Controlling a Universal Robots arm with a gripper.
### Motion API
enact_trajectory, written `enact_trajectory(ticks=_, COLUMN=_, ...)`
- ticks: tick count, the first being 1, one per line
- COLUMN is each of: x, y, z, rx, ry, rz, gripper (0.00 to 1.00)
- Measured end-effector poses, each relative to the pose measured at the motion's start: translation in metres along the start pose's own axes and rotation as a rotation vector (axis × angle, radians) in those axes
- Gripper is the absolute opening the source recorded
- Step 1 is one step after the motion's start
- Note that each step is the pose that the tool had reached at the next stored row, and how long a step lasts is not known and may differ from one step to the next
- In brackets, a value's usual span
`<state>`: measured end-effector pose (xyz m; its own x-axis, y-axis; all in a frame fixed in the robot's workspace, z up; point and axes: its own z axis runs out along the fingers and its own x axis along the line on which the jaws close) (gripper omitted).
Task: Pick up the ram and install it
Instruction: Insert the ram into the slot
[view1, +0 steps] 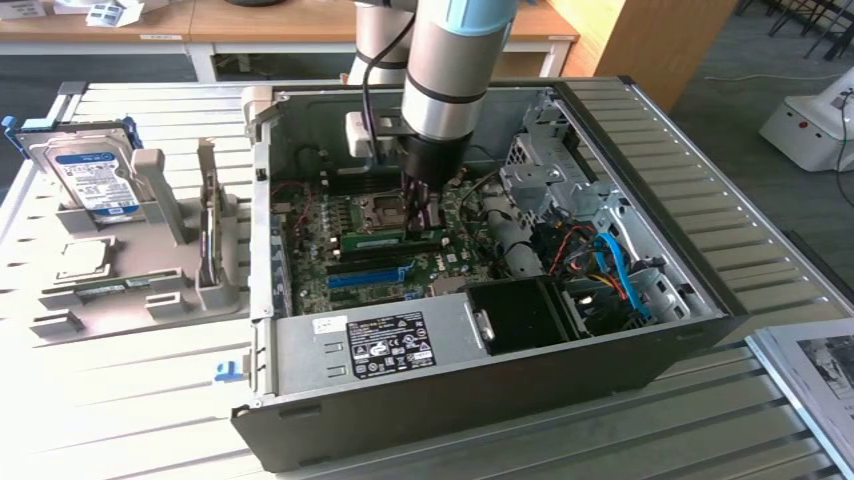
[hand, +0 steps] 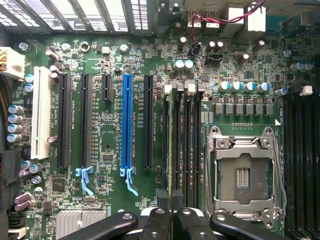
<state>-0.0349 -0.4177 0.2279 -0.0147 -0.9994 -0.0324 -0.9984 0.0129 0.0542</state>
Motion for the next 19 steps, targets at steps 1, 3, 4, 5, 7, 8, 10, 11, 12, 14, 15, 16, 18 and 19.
enact_trajectory(ticks=1, x=0.0013, y=-0.0005, z=0.0, rx=0.0, ry=0.0, rz=0.0, gripper=0.12)
enact_trajectory(ticks=3, x=0.0014, y=-0.0005, z=0.0002, rx=0.0, ry=0.0001, rz=0.0, gripper=0.12)
enact_trajectory(ticks=4, x=0.0014, y=-0.0005, z=0.0004, rx=-0.0001, ry=0.0001, rz=0.0, gripper=0.12)
enact_trajectory(ticks=5, x=0.0014, y=-0.0005, z=0.0006, rx=-0.0001, ry=0.0, rz=0.0, gripper=0.12)
enact_trajectory(ticks=7, x=0.0014, y=-0.0005, z=0.0008, rx=0.0, ry=0.0001, rz=0.0, gripper=0.12)
enact_trajectory(ticks=8, x=0.0014, y=-0.0005, z=0.0009, rx=-0.0001, ry=0.0, rz=0.0, gripper=0.12)
enact_trajectory(ticks=10, x=0.0014, y=-0.0005, z=0.0009, rx=0.0, ry=0.0, rz=0.0, gripper=0.12)
enact_trajectory(ticks=11, x=0.0014, y=-0.0005, z=0.0009, rx=0.0, ry=0.0, rz=0.001, gripper=0.12)
enact_trajectory(ticks=12, x=0.0014, y=-0.0005, z=0.0009, rx=0.0, ry=-0.0002, rz=0.003, gripper=0.12)
enact_trajectory(ticks=14, x=0.0013, y=-0.0006, z=0.0009, rx=0.0002, ry=-0.0005, rz=0.008, gripper=0.12)
enact_trajectory(ticks=15, x=0.0013, y=-0.0006, z=0.001, rx=0.0003, ry=-0.0006, rz=0.009, gripper=0.12)
enact_trajectory(ticks=16, x=0.0013, y=-0.0006, z=0.001, rx=0.0003, ry=-0.0006, rz=0.01, gripper=0.12)
enact_trajectory(ticks=18, x=0.0014, y=-0.0006, z=0.0009, rx=0.0003, ry=-0.0005, rz=0.01, gripper=0.12)
enact_trajectory(ticks=19, x=0.0014, y=-0.0006, z=0.0009, rx=0.0003, ry=-0.0006, rz=0.01, gripper=0.12)
